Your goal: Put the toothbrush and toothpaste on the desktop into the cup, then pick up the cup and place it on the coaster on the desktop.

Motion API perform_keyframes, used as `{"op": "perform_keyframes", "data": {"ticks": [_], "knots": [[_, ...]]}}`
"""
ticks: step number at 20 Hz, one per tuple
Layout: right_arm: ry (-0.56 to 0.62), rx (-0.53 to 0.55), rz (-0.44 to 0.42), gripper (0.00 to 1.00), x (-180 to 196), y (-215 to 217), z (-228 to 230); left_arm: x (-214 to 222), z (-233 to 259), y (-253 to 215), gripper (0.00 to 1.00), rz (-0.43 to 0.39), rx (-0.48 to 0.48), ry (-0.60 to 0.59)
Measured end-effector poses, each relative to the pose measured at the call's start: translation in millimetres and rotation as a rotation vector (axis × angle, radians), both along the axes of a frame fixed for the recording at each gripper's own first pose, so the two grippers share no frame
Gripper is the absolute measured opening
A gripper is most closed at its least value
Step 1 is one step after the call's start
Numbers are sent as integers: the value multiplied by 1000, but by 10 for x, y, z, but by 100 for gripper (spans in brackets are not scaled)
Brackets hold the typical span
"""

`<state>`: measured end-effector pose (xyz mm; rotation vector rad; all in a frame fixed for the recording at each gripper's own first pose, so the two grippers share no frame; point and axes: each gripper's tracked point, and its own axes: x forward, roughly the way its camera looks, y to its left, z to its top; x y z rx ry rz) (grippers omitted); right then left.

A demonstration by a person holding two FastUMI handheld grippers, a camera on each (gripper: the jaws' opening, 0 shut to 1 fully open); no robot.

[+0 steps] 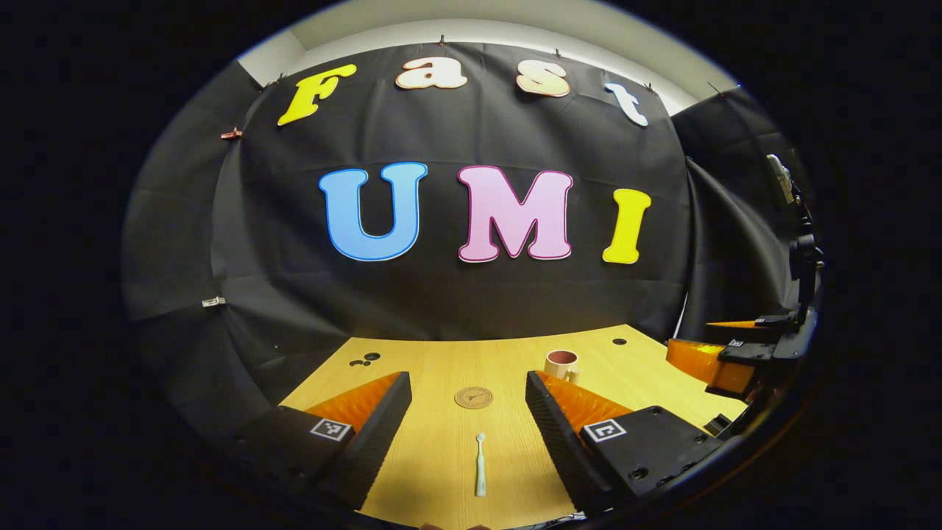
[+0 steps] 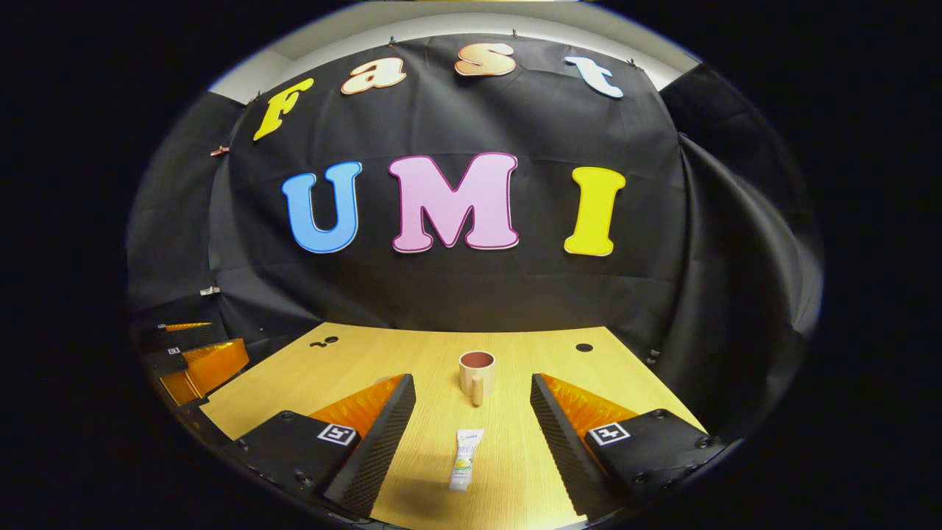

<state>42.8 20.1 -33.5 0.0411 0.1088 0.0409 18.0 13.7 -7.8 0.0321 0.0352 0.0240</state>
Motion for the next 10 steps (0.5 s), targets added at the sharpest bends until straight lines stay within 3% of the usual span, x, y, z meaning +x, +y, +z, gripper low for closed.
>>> {"op": "perform_keyframes", "data": {"ticks": [10], "knots": [[111, 7, 77, 97, 265, 202, -351, 82, -92, 16, 99, 18, -17, 26]]}}
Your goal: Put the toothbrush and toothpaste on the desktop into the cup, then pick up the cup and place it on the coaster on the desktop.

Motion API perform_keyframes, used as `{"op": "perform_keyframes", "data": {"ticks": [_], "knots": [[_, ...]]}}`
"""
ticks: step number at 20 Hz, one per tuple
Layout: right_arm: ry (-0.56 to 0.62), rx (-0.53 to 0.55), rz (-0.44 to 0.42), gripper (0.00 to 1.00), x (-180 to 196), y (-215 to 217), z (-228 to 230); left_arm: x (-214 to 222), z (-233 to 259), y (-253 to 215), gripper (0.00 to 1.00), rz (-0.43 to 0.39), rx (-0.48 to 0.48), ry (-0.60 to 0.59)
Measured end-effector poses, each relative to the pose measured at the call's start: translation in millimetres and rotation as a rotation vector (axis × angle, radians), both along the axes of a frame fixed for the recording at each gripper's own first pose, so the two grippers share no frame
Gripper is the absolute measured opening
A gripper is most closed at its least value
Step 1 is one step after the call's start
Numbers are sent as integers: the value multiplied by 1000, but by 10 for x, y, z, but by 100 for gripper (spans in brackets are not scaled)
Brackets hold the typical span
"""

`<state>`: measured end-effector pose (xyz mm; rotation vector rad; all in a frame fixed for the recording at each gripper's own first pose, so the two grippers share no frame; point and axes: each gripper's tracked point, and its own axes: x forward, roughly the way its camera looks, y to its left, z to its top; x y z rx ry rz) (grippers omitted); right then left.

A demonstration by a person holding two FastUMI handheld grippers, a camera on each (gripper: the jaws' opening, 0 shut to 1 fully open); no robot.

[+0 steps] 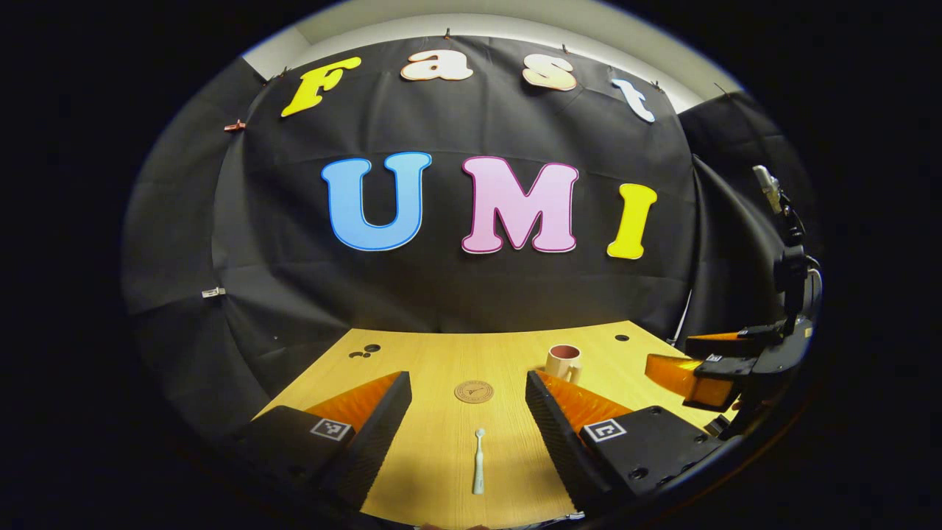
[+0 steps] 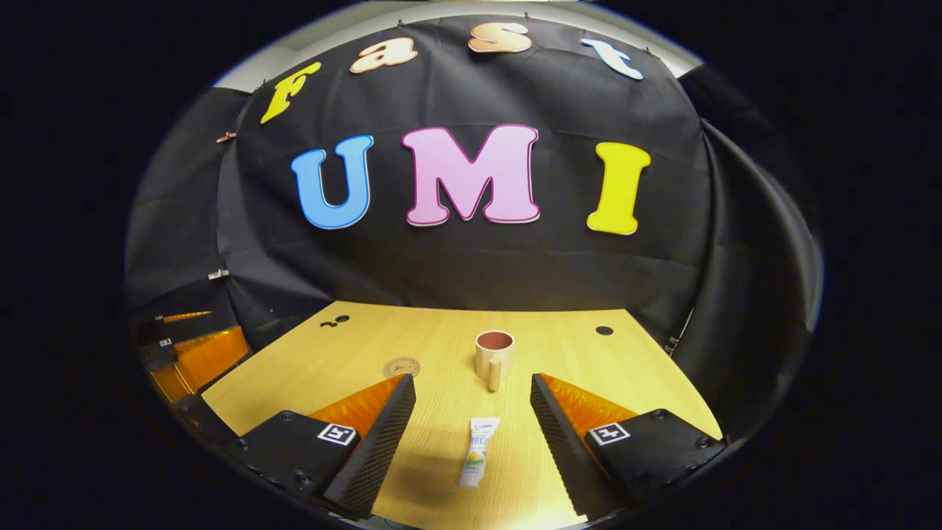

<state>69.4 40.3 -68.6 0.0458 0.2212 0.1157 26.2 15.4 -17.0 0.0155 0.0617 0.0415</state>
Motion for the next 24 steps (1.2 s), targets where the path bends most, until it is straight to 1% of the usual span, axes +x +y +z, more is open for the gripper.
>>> {"op": "perform_keyframes", "data": {"ticks": [2, 3, 4, 5, 7, 12, 17, 21, 24], "knots": [[34, 0, 11, 97, 89, 43, -121, 15, -66, 53, 99, 31, -20, 30], [56, -9, 17, 97, 132, 62, -198, 16, -71, 74, 95, 44, -36, 36], [80, -15, 25, 97, 177, 83, -291, 21, -70, 98, 99, 58, -47, 40], [106, -18, 33, 97, 219, 104, -387, 20, -92, 135, 99, 71, -54, 46], [166, -24, 44, 97, 282, 147, -547, 21, -156, 204, 99, 99, -54, 65], [291, -22, 36, 97, 471, 98, -898, 29, -360, 425, 99, 192, -63, 134], [421, -23, 64, 99, 584, 96, -1297, 67, -570, 566, 99, 290, -54, 202], [503, -42, 82, 99, 708, 89, -1593, 94, -672, 569, 99, 346, -52, 247], [588, -76, 96, 99, 715, 83, -1858, 93, -756, 543, 99, 379, -53, 285]]}}
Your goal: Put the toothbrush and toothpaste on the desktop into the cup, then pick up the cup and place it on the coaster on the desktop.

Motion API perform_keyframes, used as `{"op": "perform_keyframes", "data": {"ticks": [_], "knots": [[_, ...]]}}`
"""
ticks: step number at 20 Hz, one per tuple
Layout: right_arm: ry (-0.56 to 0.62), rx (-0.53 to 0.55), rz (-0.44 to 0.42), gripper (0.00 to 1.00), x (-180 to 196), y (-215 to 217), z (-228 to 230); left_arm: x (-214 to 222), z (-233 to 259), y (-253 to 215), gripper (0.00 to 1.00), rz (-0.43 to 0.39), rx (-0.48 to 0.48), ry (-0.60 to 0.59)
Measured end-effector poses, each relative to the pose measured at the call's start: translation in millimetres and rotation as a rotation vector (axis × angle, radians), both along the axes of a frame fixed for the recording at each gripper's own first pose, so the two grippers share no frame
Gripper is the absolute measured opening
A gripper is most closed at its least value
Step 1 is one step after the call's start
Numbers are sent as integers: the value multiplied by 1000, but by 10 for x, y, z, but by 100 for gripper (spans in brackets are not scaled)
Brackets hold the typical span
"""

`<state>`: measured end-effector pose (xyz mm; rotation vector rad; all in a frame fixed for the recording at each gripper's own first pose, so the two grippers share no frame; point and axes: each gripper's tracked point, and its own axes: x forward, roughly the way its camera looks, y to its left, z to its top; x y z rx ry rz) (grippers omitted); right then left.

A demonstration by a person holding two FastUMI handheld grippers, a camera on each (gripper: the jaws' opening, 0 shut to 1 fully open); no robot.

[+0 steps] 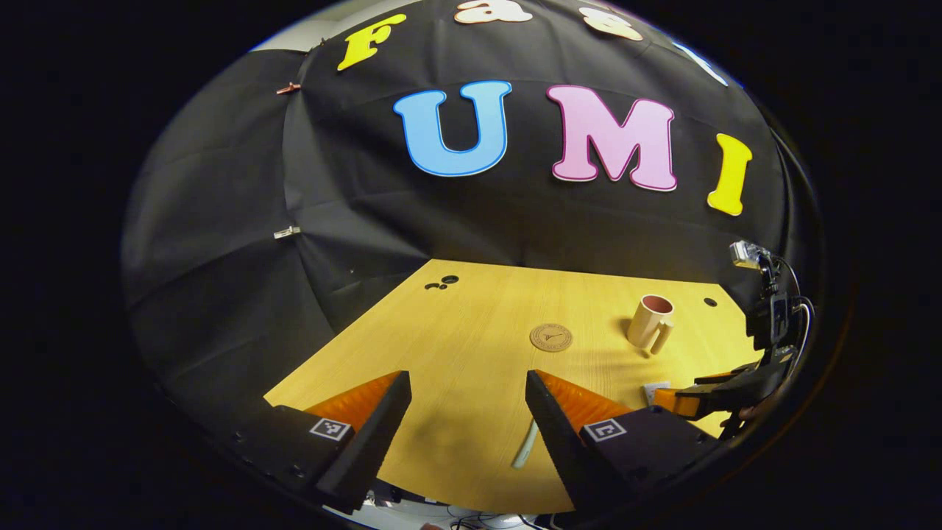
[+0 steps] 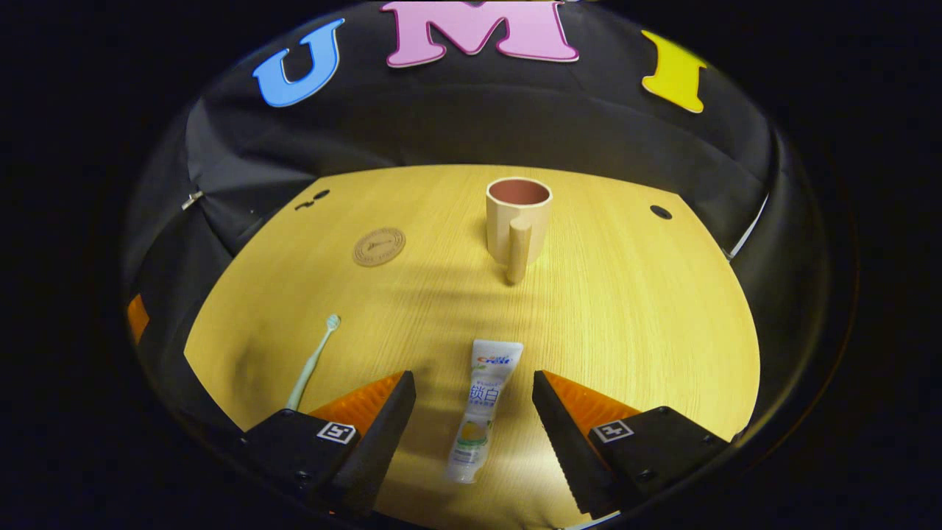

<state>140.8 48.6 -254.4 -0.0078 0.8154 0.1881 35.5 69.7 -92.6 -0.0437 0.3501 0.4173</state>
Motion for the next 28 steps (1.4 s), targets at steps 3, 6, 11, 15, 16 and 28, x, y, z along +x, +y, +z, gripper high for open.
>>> {"op": "perform_keyframes", "data": {"ticks": [3, 6, 11, 15, 16, 28], "knots": [[65, -18, 8, 99, 25, -26, -222, -7, -81, -16, 98, 30, -1, 38], [117, -26, 6, 99, 65, -61, -440, -10, -159, -17, 98, 61, 3, 78], [166, -52, -6, 99, 64, -113, -611, -39, -226, -99, 98, 60, 12, 106], [175, -78, -29, 98, 75, -79, -635, -26, -276, -157, 98, 34, -3, 111], [184, -76, -50, 97, 73, -77, -652, -20, -271, -158, 98, 28, -4, 108], [131, -67, -76, 36, 37, -3, -624, -204, -198, -78, 98, -38, 24, 64]]}}
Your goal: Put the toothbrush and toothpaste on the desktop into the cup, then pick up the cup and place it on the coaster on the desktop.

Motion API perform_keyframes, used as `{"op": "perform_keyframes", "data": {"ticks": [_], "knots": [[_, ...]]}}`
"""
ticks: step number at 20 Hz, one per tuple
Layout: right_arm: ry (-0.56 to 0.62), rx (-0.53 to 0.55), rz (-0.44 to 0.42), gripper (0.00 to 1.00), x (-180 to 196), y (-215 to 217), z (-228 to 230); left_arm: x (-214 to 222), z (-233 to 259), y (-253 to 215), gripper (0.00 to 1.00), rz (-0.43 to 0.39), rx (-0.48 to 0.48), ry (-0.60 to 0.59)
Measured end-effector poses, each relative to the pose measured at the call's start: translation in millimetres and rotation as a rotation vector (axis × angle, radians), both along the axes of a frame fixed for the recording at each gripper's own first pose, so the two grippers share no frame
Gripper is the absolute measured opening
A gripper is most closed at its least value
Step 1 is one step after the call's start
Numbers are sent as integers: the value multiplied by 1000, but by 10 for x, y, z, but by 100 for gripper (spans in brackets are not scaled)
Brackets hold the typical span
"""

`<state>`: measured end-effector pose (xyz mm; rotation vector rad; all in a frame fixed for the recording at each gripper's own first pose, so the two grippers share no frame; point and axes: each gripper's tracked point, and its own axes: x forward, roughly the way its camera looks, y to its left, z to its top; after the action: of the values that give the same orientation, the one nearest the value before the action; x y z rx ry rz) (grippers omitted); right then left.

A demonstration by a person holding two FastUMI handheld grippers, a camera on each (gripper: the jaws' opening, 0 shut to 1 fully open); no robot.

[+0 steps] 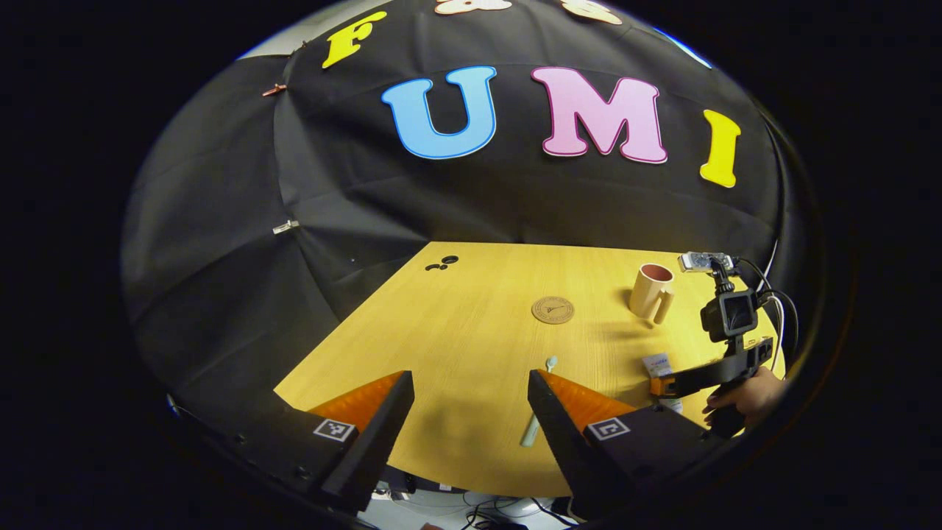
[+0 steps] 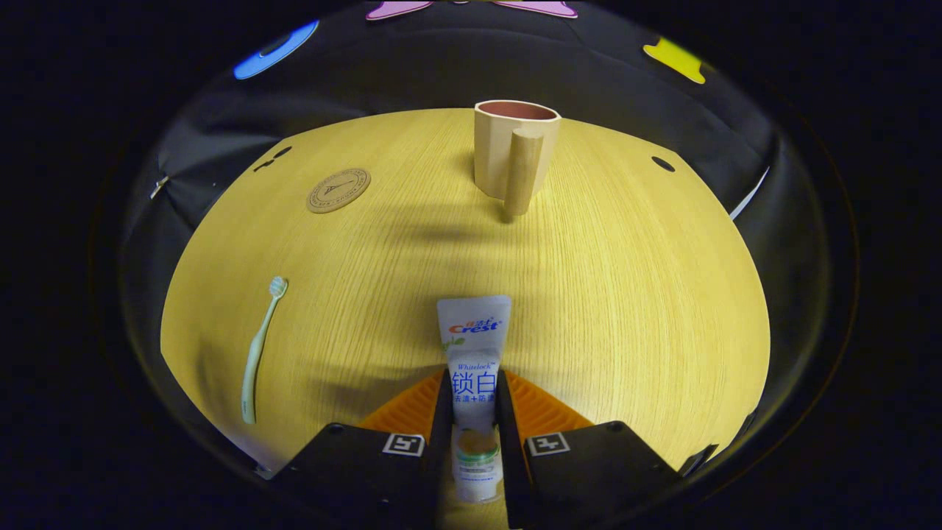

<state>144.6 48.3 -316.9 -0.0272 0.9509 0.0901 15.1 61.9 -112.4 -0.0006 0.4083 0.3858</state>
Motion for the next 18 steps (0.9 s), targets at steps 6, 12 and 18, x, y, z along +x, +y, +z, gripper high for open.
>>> {"op": "perform_keyframes", "data": {"ticks": [6, 12, 18], "knots": [[93, 3, 13, 22, -20, 40, -23, -80, -42, 102, 99, -11, -11, -9], [124, 79, 7, 22, -116, 17, 6, 112, -396, 52, 98, -92, -77, 53], [48, 131, 3, 22, -187, -218, 370, 515, -1086, -152, 98, -213, -159, 236]]}}
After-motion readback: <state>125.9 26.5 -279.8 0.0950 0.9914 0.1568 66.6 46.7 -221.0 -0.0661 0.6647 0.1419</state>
